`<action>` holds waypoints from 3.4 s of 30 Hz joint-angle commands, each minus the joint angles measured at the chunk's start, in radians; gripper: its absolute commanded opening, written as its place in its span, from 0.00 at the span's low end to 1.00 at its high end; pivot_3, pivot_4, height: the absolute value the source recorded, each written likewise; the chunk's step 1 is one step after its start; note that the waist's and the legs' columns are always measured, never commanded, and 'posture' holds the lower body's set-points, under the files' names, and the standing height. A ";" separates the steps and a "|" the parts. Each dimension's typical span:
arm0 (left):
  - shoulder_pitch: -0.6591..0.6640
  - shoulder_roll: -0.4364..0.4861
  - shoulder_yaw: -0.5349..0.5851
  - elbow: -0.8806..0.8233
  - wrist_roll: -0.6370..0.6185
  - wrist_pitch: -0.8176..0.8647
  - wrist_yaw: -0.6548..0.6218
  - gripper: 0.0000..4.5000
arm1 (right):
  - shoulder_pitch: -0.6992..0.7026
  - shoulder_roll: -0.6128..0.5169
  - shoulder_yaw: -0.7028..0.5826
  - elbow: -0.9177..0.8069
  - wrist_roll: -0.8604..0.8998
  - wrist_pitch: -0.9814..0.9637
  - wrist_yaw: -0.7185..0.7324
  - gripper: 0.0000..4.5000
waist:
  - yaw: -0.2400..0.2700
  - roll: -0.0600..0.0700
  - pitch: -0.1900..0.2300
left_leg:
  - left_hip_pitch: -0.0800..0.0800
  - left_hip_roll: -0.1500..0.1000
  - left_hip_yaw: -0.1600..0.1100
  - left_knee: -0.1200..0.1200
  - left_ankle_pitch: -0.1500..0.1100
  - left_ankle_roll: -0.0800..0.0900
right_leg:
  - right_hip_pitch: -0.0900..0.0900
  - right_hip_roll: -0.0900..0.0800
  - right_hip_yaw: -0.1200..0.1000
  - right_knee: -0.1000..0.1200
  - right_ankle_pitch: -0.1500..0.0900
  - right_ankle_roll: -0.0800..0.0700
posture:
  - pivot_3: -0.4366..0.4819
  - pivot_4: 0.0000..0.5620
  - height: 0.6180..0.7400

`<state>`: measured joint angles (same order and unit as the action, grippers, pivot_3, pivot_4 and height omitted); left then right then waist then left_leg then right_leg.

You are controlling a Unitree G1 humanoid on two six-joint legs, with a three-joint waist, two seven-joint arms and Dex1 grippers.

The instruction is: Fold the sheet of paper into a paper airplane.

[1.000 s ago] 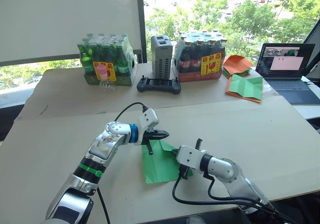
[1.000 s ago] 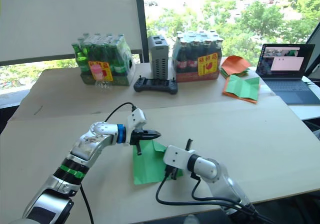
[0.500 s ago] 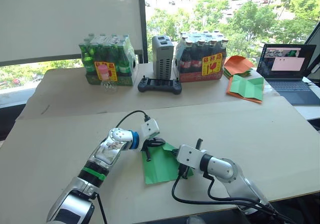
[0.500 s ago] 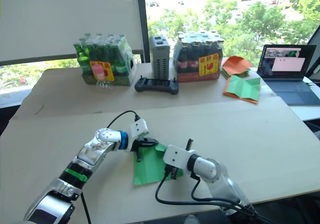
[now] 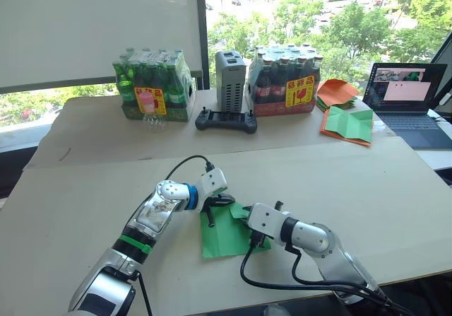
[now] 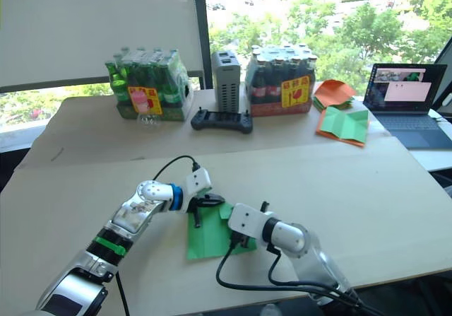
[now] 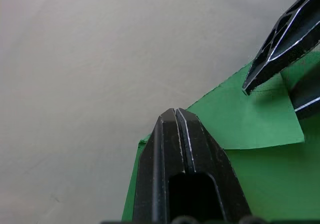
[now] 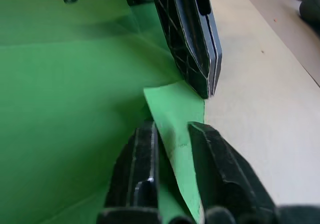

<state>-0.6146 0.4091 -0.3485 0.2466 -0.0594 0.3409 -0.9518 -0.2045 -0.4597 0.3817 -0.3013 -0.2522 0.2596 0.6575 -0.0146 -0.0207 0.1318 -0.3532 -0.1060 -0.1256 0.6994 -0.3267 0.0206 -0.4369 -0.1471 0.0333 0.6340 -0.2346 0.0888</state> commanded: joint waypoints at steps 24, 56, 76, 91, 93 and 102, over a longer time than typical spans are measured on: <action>0.031 -0.020 -0.014 0.015 0.039 0.010 0.000 0.00 | -0.149 0.134 -0.097 0.133 0.264 0.293 -0.041 0.01 | 0.001 0.000 -0.001 | 0.000 0.000 -0.002 0.002 0.000 0.000 | -0.001 -0.001 -0.001 0.007 0.000 0.000 | 0.48 0.27 0.96; 0.039 -0.020 -0.018 -0.002 0.046 0.010 0.002 0.00 | -0.069 0.043 -0.077 0.045 0.285 0.471 -0.029 0.01 | 0.004 0.000 -0.010 | 0.000 -0.001 -0.002 0.002 0.000 0.000 | 0.000 -0.001 -0.001 0.007 0.000 0.000 | 0.48 0.27 0.96; 0.039 -0.017 -0.023 0.002 0.045 0.004 -0.007 0.00 | 0.042 -0.051 -0.145 -0.103 0.348 0.569 -0.039 0.01 | 0.014 -0.001 -0.012 | 0.000 -0.001 -0.002 0.002 0.000 0.000 | 0.001 -0.001 -0.001 0.005 0.000 0.000 | 0.48 0.27 0.96; 0.032 -0.019 -0.022 0.013 0.046 -0.003 -0.010 0.00 | 0.030 -0.074 -0.164 -0.185 0.411 0.633 -0.047 0.01 | 0.017 -0.001 -0.012 | 0.000 0.000 -0.002 0.002 0.000 0.000 | 0.001 -0.001 -0.001 0.005 0.000 0.000 | 0.48 0.27 0.96; 0.031 -0.020 -0.022 0.014 0.046 -0.005 -0.009 0.00 | 0.017 -0.052 -0.185 -0.209 0.449 0.616 -0.036 0.01 | 0.017 -0.001 -0.012 | 0.000 0.000 -0.002 0.002 0.000 0.000 | 0.000 -0.001 -0.001 0.005 0.000 0.000 | 0.48 0.27 0.96; 0.030 -0.015 -0.004 -0.009 0.041 -0.017 0.002 0.00 | -0.032 0.019 -0.300 -0.212 0.629 0.455 0.062 0.01 | 0.016 -0.001 -0.012 | 0.000 0.000 -0.002 0.002 0.000 0.000 | 0.000 -0.001 0.000 0.004 0.000 0.000 | 0.48 0.27 0.96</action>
<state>-0.5915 0.3865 -0.3508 0.2371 -0.0347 0.3234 -0.9522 -0.2190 -0.4412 0.1204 -0.4919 0.3403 0.7559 0.7016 0.0016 -0.0215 0.1195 -0.3532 -0.1065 -0.1273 0.7012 -0.3270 0.0209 -0.4368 -0.1477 0.0328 0.6378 -0.2343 0.0888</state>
